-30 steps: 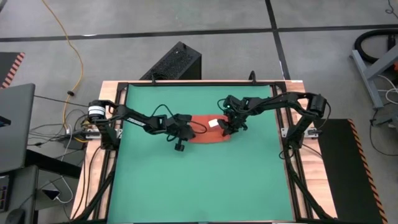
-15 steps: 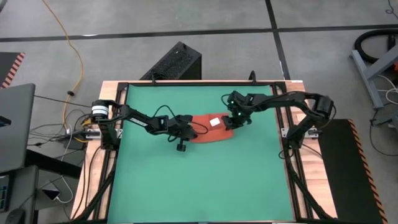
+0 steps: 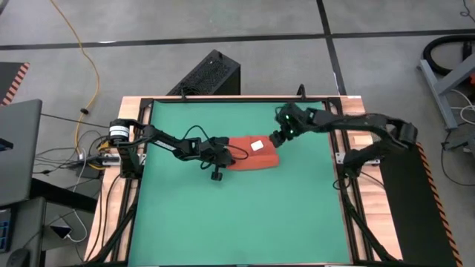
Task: Roll towel
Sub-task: Roll the orange microfiber towel
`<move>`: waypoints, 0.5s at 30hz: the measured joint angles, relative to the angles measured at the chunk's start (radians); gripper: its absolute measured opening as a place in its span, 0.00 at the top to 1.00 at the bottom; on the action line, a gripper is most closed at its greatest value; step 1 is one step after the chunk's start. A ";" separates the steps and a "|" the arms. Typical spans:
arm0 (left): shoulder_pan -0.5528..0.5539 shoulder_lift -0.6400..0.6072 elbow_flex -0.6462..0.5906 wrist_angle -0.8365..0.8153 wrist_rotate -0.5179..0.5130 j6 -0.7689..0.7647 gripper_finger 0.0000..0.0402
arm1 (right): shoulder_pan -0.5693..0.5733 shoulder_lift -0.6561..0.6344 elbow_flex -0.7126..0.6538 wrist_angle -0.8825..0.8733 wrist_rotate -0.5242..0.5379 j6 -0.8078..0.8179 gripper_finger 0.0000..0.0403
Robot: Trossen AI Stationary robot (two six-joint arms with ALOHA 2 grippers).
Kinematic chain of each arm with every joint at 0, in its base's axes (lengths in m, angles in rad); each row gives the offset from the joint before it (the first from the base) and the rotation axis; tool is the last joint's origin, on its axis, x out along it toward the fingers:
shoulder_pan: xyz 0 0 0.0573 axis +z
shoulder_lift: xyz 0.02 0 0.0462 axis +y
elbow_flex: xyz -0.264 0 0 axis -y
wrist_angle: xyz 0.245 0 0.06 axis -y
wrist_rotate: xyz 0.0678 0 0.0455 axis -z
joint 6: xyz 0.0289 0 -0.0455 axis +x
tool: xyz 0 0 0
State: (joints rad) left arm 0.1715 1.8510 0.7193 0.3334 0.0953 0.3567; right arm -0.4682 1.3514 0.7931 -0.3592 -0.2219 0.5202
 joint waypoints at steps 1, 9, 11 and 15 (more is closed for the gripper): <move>0.000 0.000 0.000 0.001 -0.001 -0.003 1.00 | 0.033 -0.030 -0.014 0.036 0.038 -0.023 0.57; 0.000 0.001 0.000 0.009 -0.007 -0.040 1.00 | 0.290 -0.164 -0.293 0.523 0.208 -0.023 0.71; 0.000 0.001 0.000 0.008 -0.007 -0.042 1.00 | 0.332 -0.160 -0.360 0.589 0.251 0.004 0.76; 0.001 0.001 0.000 0.007 -0.007 -0.060 1.00 | 0.390 -0.157 -0.439 0.698 0.334 0.034 0.84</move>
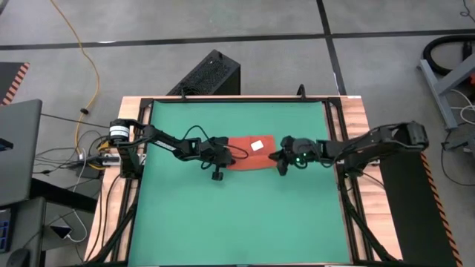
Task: Roll towel
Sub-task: Roll the orange microfiber towel
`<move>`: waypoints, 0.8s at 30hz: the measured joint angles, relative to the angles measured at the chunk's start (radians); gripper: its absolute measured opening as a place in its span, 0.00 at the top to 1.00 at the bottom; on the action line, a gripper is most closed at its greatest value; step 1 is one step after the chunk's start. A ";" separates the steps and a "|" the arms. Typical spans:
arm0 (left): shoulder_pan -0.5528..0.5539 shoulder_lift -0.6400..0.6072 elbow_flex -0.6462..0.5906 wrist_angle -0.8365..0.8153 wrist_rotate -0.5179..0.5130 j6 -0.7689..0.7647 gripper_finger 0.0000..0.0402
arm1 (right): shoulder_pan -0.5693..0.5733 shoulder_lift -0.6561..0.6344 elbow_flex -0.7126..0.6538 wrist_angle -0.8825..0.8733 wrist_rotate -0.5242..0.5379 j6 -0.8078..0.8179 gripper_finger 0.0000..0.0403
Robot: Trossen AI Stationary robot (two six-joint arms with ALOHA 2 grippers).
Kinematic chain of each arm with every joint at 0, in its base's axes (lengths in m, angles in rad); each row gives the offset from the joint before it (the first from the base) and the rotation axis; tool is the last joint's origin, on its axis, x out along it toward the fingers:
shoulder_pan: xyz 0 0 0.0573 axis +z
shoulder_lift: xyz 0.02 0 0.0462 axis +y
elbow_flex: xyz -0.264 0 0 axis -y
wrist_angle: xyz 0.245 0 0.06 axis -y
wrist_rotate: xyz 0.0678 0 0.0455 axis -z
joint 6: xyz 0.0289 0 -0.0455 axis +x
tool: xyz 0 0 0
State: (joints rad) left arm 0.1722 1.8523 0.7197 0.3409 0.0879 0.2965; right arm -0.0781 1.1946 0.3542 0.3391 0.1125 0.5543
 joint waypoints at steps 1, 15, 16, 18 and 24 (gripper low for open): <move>0.000 0.000 0.000 0.000 0.001 -0.004 1.00 | 0.007 0.001 -0.008 -0.001 0.012 0.000 0.85; 0.000 0.000 0.000 0.001 -0.003 -0.064 1.00 | 0.033 0.006 -0.032 -0.009 0.023 -0.078 0.94; 0.000 0.000 0.000 0.001 -0.003 -0.065 1.00 | 0.033 0.006 -0.032 -0.011 0.023 -0.082 0.94; 0.000 0.000 0.000 0.002 -0.003 -0.066 1.00 | 0.032 0.018 -0.032 -0.011 0.023 -0.086 0.95; 0.000 0.000 0.000 0.002 -0.003 -0.072 1.00 | 0.006 0.124 -0.032 0.027 0.050 -0.092 0.95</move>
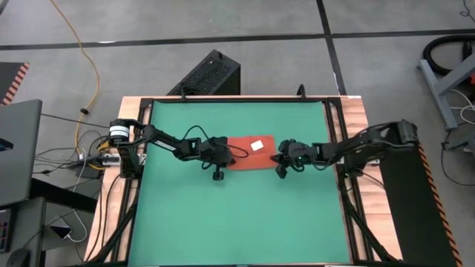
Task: Roll towel
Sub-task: Roll the orange microfiber towel
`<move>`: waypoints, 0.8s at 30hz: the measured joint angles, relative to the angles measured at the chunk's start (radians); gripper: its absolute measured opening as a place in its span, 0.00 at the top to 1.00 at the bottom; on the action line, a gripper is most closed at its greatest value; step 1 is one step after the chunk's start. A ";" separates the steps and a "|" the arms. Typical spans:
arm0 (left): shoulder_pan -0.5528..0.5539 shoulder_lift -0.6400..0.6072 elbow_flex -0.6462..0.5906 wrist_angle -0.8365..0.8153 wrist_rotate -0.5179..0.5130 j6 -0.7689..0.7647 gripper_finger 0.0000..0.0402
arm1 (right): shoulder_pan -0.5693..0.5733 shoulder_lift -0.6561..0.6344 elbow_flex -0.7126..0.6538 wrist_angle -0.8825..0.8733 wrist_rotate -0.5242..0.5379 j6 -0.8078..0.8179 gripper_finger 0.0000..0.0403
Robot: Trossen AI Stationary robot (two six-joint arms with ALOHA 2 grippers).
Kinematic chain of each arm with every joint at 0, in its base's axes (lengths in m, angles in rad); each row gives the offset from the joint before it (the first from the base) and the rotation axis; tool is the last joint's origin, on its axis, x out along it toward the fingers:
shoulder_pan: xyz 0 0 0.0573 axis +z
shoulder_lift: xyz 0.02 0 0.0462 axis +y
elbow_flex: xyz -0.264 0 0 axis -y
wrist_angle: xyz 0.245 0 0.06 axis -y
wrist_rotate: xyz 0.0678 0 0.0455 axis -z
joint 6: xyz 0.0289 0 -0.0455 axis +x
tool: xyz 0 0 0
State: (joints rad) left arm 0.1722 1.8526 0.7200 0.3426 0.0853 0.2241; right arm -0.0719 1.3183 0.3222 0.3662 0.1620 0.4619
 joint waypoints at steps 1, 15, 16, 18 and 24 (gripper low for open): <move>0.000 0.000 0.000 -0.001 -0.001 0.000 1.00 | -0.011 0.026 0.000 0.028 -0.001 0.000 0.95; -0.040 -0.198 -0.006 -0.121 -0.017 -0.105 1.00 | -0.036 0.223 0.022 0.104 -0.004 0.145 0.95; -0.046 -0.223 -0.006 -0.120 -0.045 -0.106 1.00 | -0.036 0.230 0.022 0.102 -0.004 0.148 0.95; -0.056 -0.255 -0.008 -0.087 -0.091 -0.102 1.00 | -0.034 0.238 0.021 0.103 -0.004 0.150 0.95; -0.073 -0.181 -0.008 0.173 -0.090 -0.023 1.00 | -0.034 0.236 0.020 0.103 -0.002 0.151 0.95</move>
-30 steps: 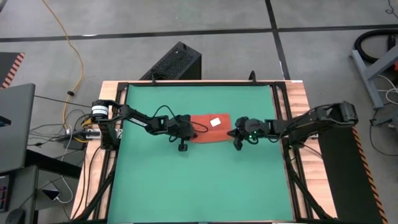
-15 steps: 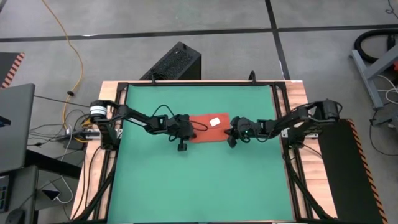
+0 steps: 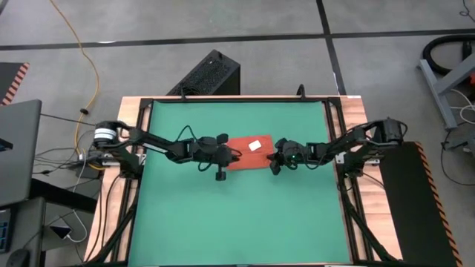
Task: Roll towel
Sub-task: Roll the orange microfiber towel
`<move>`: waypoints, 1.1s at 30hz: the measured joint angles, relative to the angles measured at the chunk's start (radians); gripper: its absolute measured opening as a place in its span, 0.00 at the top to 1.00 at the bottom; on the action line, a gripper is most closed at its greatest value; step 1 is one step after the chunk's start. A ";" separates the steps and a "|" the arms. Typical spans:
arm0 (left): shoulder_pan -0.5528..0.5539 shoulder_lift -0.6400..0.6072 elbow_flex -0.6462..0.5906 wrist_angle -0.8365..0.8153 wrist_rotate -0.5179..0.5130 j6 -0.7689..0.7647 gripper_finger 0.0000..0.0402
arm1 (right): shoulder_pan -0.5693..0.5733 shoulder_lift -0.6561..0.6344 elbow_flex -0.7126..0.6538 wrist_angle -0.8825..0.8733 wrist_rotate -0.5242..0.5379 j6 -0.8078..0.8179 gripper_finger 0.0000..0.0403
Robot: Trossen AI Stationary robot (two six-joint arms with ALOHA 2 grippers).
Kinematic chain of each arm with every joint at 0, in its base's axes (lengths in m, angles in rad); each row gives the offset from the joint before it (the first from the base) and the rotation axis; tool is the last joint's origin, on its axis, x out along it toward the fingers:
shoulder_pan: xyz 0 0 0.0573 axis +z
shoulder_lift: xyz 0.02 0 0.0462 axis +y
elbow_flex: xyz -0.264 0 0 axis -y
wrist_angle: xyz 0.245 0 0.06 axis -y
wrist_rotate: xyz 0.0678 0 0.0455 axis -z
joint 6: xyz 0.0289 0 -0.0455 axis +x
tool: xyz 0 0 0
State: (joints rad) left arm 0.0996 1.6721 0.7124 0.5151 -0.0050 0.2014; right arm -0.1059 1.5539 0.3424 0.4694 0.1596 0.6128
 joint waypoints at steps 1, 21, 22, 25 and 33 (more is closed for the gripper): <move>0.004 0.025 0.000 0.036 0.000 -0.001 1.00 | 0.000 0.002 0.000 0.003 0.000 0.000 0.95; 0.040 0.209 0.022 -0.073 -0.037 -0.075 1.00 | 0.015 -0.133 -0.005 0.156 -0.005 -0.202 0.92; 0.040 0.209 0.022 -0.075 -0.037 -0.074 1.00 | 0.020 -0.157 -0.005 0.163 -0.008 -0.253 0.92; 0.040 0.209 0.022 -0.082 -0.037 -0.066 1.00 | 0.054 -0.216 -0.005 0.155 -0.050 -0.440 0.91; 0.052 0.208 0.022 -0.104 0.004 -0.076 1.00 | 0.159 -0.261 -0.004 -0.019 -0.006 -0.795 0.74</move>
State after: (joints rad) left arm 0.1521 1.8805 0.7341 0.4109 -0.0005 0.1250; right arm 0.0534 1.2933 0.3382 0.4507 0.1534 -0.1818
